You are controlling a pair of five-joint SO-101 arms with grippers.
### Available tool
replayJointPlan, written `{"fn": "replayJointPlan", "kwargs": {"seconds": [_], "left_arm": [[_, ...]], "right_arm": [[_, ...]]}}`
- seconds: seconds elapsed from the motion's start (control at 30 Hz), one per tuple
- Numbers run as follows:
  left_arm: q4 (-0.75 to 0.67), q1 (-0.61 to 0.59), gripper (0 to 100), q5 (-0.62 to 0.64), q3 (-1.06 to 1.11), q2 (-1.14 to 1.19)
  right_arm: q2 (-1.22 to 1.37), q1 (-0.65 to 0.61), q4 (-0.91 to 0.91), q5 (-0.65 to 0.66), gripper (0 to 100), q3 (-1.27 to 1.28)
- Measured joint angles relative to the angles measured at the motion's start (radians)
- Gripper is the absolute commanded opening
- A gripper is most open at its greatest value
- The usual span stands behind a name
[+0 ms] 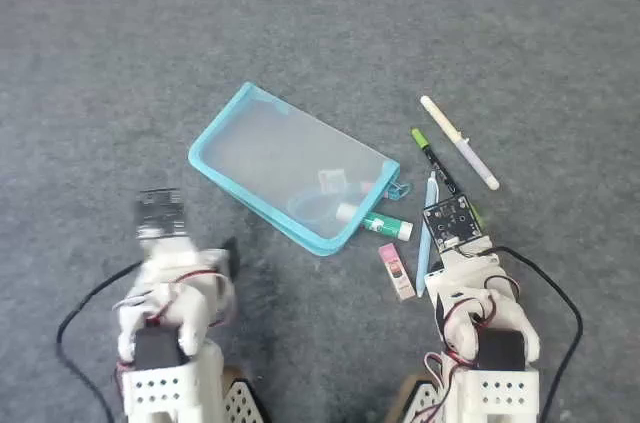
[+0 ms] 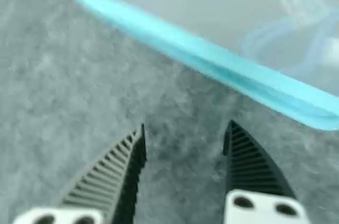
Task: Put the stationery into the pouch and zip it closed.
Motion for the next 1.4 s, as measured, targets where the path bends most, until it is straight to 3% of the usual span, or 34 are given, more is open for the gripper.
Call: {"fn": "replayJointPlan", "kwargs": {"seconds": [1.1, 1.4], "left_arm": [[0.0, 0.009, 23, 0.0, 0.0, 0.0], [0.0, 0.015, 23, 0.0, 0.0, 0.0]], "right_arm": [[0.0, -0.002, 0.0, 0.0, 6.6, 0.0], [0.0, 0.014, 0.078, 0.014, 6.6, 0.0]]}}
